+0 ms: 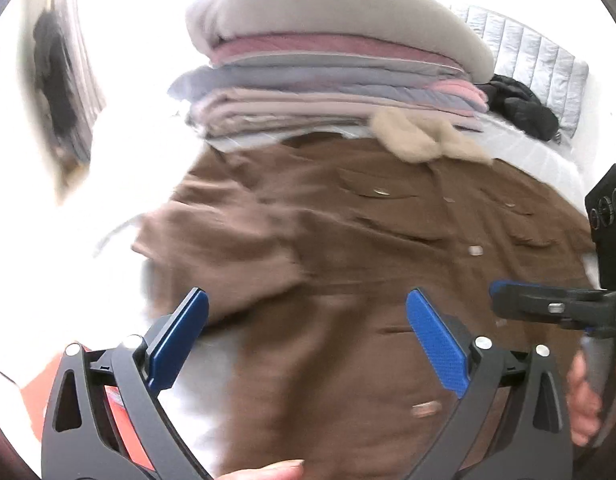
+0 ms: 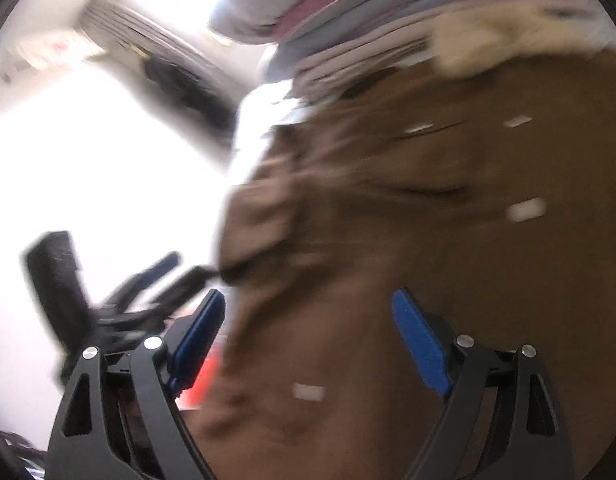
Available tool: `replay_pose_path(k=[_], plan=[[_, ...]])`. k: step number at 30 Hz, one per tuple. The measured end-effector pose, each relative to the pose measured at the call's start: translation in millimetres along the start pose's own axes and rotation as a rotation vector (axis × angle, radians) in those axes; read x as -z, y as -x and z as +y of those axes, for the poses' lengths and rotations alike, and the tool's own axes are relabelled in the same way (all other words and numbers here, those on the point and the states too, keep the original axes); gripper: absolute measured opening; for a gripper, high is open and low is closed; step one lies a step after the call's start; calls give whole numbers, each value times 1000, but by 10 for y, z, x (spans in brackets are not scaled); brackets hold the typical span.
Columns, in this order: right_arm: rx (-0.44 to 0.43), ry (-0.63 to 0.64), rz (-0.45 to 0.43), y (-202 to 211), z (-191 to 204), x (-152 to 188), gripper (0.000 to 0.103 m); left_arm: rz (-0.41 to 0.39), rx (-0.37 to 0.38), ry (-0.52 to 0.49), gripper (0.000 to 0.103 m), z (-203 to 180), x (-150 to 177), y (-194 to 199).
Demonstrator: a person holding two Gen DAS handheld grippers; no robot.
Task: Fold large clothes
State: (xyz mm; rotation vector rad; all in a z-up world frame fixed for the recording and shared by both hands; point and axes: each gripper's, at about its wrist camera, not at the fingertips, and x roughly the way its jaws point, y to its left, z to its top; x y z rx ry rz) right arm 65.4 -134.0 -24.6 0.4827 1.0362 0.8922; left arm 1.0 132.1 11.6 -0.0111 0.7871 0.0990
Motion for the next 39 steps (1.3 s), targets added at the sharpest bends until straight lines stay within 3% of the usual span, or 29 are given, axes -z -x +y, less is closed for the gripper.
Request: replay_pose_path(k=[2,5,8,9,11,12,14,15,17,19,23,26,30,32,33,35,39], plan=[[-67,-2,-19,-93,123,86,83,17,-26,-12,96,235,74,-40],[-47,51,-13,-181,187,208,83,52,-24,7,96,480,147,-91],[-84,-76,33,-294,58,242,83,28,-148,43,96,806,175,-59],[-112,-100,37,-324,46,157,83,28,-157,71,96,912,185,-55],[-105,-99,25,-339,138,110,83,27,-109,119,96,1023,170,-75],[-98,-77,19,-322,191,71,83,15,-40,124,96,1008,145,-97],[-77,-38,5,-249,241,118,83,-19,15,40,96,826,88,-141],[-70,-29,-1,-203,247,185,83,-32,11,-28,96,703,68,-166],[-61,-29,-21,-101,181,301,83,-65,-65,-240,96,344,57,-314],[-50,-72,-39,1,9,420,83,-59,-109,-329,96,146,36,-516],[-96,-199,-69,108,-302,402,83,10,-48,-371,96,-5,-49,-903],[-94,-186,-105,221,-289,366,83,98,85,-318,95,22,-75,-1094],[-123,-198,-116,262,-273,350,83,125,-27,-344,95,-13,-30,-1310],[-121,-199,-115,267,-269,354,83,153,-58,-322,81,52,-21,-1373],[-122,-200,-115,281,-265,366,83,163,-33,-289,79,119,-31,-1390],[-126,-202,-119,301,-270,365,83,167,56,-228,55,232,-36,-1372],[-124,-201,-124,322,-269,375,83,147,114,-216,47,219,-12,-1309]])
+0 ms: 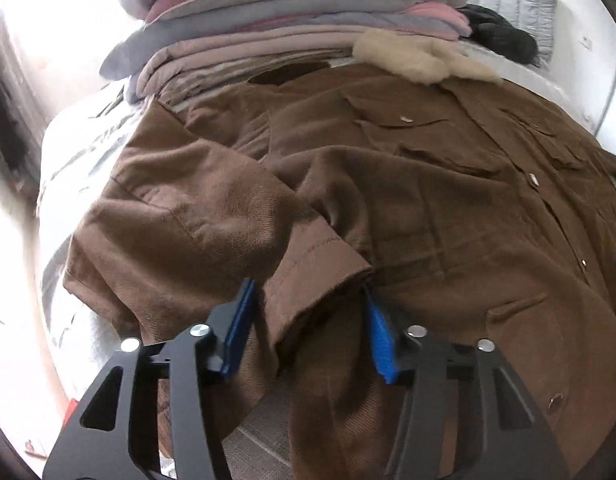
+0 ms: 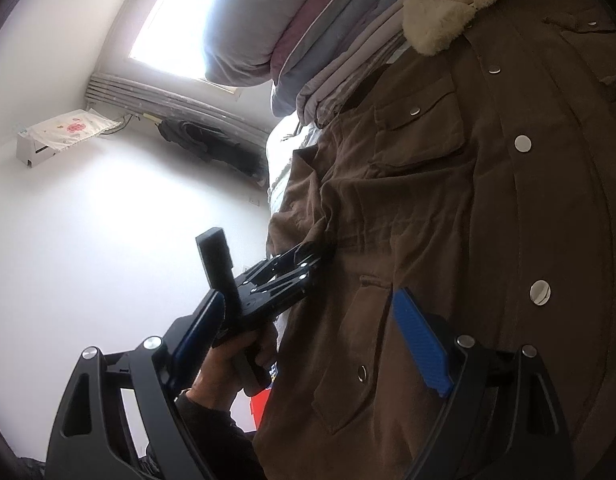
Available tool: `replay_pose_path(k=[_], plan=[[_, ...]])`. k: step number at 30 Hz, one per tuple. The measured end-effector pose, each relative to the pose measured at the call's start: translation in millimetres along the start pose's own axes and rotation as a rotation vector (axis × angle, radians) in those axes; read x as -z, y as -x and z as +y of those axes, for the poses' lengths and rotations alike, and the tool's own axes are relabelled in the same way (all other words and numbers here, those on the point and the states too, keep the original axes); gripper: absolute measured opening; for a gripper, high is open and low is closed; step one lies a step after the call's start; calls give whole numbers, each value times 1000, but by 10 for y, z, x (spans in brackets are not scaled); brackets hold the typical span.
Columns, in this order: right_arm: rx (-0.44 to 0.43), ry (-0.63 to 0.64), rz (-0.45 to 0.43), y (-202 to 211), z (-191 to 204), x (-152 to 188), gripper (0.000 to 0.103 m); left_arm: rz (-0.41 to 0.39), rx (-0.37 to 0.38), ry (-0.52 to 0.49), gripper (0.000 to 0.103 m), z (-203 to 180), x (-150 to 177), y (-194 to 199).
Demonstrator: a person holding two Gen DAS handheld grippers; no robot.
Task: Fold large clothes
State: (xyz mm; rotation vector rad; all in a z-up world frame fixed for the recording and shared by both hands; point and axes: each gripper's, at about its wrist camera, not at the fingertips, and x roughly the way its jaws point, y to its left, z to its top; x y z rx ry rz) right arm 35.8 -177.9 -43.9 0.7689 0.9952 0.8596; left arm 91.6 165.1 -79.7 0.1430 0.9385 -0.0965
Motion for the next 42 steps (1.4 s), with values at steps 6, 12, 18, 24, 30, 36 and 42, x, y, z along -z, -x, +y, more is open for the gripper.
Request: replay_pose_path(k=[6,12,18,24,30,36,42], plan=[[10,7,12,-38,6,19,83,-19,68,16,47,63,64,99],[8,3,20,-79,1,13,83,-75,3,-47,52,-80,8,151],[4,3,21,-83,6,9,83,-37,-20,-39,52,-61,-28,58],[6,2,21,-89,-3,6,83,-63,-7,18,33,-17,-49,76],[8,-1,25,-93,-15,10,83,-76,2,124,12,226,-47,102],[9,-5,19,-74,-36,6,83,-190,-124,177,11,396,-152,457],[19,-11,14,-61,-85,-3,83,-336,-332,246,11,1099,-368,1097]])
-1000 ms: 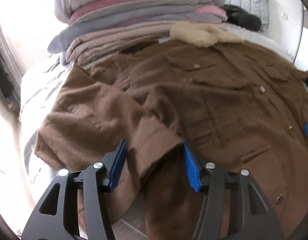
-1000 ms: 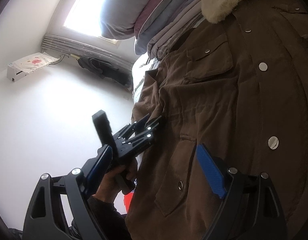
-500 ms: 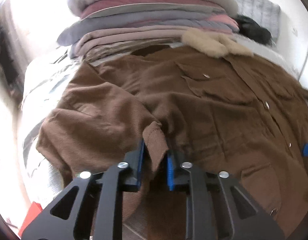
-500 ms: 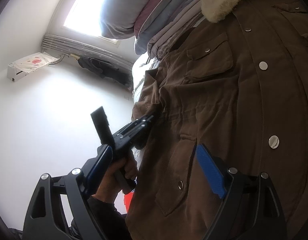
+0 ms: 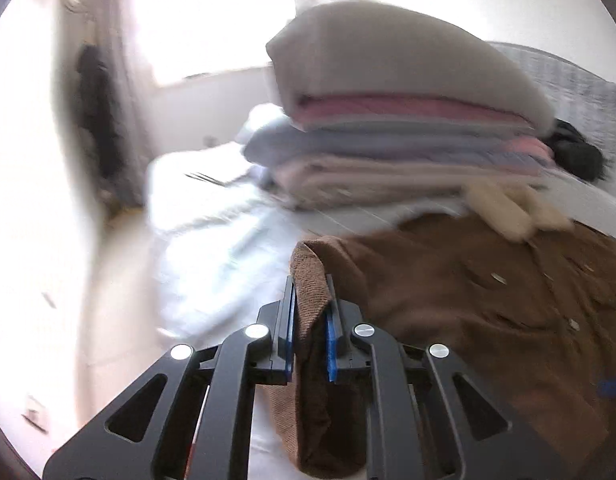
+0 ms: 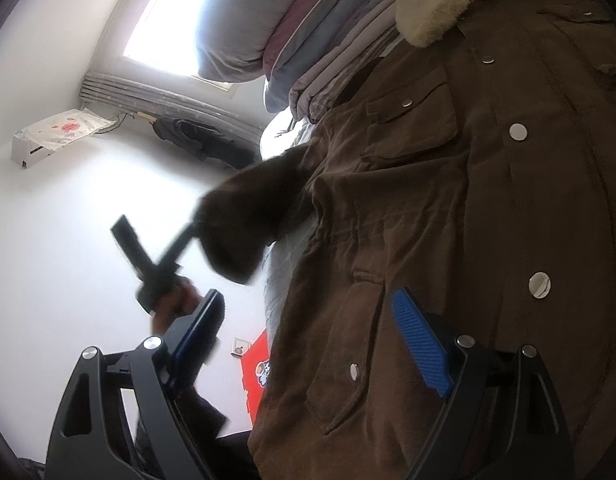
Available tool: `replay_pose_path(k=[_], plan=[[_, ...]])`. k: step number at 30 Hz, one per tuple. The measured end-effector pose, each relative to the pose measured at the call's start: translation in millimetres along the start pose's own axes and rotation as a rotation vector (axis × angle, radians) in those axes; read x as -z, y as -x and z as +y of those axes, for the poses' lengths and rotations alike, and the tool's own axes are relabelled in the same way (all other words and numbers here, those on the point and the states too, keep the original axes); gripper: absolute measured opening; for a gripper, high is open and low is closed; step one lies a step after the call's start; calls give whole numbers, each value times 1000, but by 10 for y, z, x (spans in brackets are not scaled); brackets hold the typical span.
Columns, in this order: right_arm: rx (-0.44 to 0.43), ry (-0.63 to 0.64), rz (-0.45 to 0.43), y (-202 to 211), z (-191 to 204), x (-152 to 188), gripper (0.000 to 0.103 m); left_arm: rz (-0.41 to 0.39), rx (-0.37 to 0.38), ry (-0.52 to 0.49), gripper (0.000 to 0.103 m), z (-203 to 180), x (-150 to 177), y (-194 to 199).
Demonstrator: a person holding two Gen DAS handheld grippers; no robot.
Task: Fold large clothes
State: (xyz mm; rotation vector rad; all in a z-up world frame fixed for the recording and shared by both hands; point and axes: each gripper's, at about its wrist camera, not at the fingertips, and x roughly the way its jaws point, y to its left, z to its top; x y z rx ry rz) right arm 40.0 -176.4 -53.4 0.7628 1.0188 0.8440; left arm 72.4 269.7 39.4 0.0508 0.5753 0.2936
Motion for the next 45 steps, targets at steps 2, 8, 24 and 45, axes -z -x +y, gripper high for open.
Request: replay_pose_path(k=[2,8,24,45], plan=[[5,-9,2,-11,-39,-7,83,14,-69,6,11,313,-98,-98],[36,-20,42,-132,-151,16,83,179,-261,96,12,1381,58,-808],[118,68,62,-12,61,-40,83,484,266,332,66,1197,996,-550],[407,-316,10,3085,-1843,1022,89,922,792,486,89,-62,2507,498]])
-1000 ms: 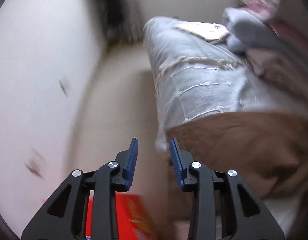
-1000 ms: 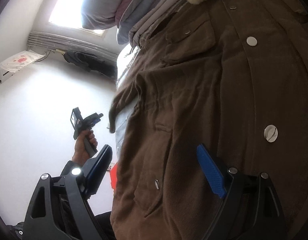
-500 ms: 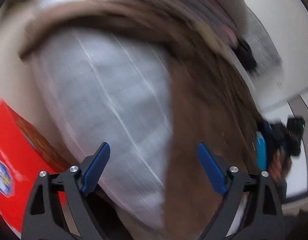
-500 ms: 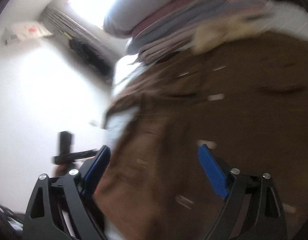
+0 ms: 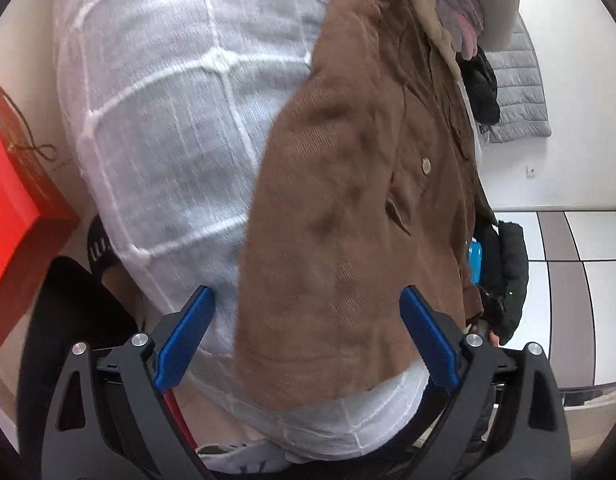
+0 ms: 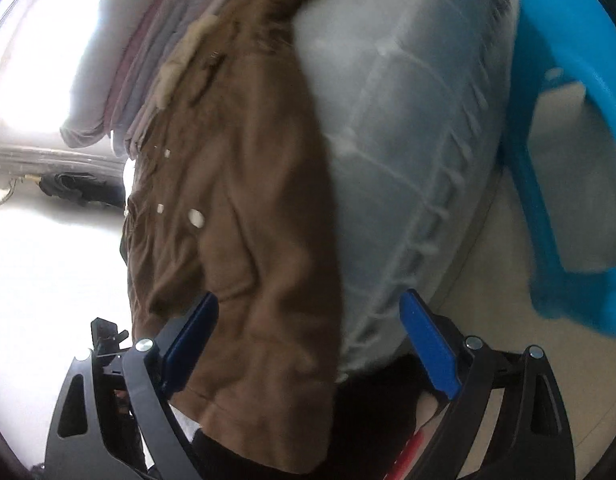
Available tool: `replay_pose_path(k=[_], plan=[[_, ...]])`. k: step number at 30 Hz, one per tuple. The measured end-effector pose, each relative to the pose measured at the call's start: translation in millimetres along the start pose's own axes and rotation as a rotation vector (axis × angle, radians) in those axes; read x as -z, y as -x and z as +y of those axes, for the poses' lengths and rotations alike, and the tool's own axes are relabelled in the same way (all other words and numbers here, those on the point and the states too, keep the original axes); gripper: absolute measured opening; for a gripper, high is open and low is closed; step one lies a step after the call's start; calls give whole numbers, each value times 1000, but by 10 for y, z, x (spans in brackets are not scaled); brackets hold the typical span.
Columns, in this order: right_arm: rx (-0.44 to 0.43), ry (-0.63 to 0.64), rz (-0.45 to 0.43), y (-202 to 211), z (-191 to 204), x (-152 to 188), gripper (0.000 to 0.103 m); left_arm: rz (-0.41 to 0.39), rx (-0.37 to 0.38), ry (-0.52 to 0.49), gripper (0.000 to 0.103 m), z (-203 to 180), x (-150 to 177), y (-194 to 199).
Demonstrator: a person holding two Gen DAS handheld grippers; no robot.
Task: Fold large clothes
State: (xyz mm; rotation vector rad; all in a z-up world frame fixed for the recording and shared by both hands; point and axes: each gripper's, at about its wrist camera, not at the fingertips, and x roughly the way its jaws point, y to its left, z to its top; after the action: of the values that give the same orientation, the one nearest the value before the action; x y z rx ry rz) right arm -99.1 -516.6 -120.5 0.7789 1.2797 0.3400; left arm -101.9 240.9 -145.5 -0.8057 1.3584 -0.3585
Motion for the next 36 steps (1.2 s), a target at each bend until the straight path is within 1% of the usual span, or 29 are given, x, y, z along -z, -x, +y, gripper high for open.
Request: replay_pose_path(k=[3,4,6,9,10,11,12,13,14,15,16,17,18,19,20,23,27,29,32,36], plan=[[-109,-14,74,-74,-51,64,89,22,17,-13,89,-117,97,-89],[-117,-3,94,-98,-32,95,89,25,21,-23,89,-169,120,-130],[-167,15,145,-150,11,142,89,26,14,-44,89,-168,132,-67],[-178,36,166,-218,76,174,88,21,-24,-62,89,-216,132,-114],[-175,45,167,-255,112,181,84,19,-31,-59,89,-215,103,-106],[-172,56,176,-282,139,194,73,16,-50,-58,86,-238,99,-123],[-149,71,186,-309,169,210,49,10,-78,-61,82,-261,98,-130],[-126,79,178,-348,234,277,33,4,-109,-64,70,-280,110,-124],[-126,93,167,-332,271,296,26,-1,-135,-70,58,-290,122,-115],[-134,101,157,-320,314,335,17,-13,-147,-79,53,-281,148,-78],[-151,115,137,-273,368,357,15,-27,-144,-76,39,-270,157,-44],[-166,132,119,-234,433,369,14,-42,-125,-61,33,-235,176,7],[-180,144,106,-207,507,374,13,-56,-89,-49,20,-205,194,69],[-189,153,95,-200,576,384,13,-66,-76,-51,16,-214,201,97],[-201,161,84,-193,633,383,12,-80,-77,-73,15,-276,221,127],[-277,178,22,-117,835,372,11,-120,-50,-105,13,-468,266,195],[-351,169,-57,7,1035,381,10,-194,-9,-142,13,-765,300,430],[-373,162,-87,104,1054,382,10,-224,7,-152,12,-855,319,586],[-408,154,-133,301,1072,441,10,-274,30,-181,11,-980,433,860],[-432,154,-159,515,1066,572,10,-306,54,-216,10,-1132,608,1122]])
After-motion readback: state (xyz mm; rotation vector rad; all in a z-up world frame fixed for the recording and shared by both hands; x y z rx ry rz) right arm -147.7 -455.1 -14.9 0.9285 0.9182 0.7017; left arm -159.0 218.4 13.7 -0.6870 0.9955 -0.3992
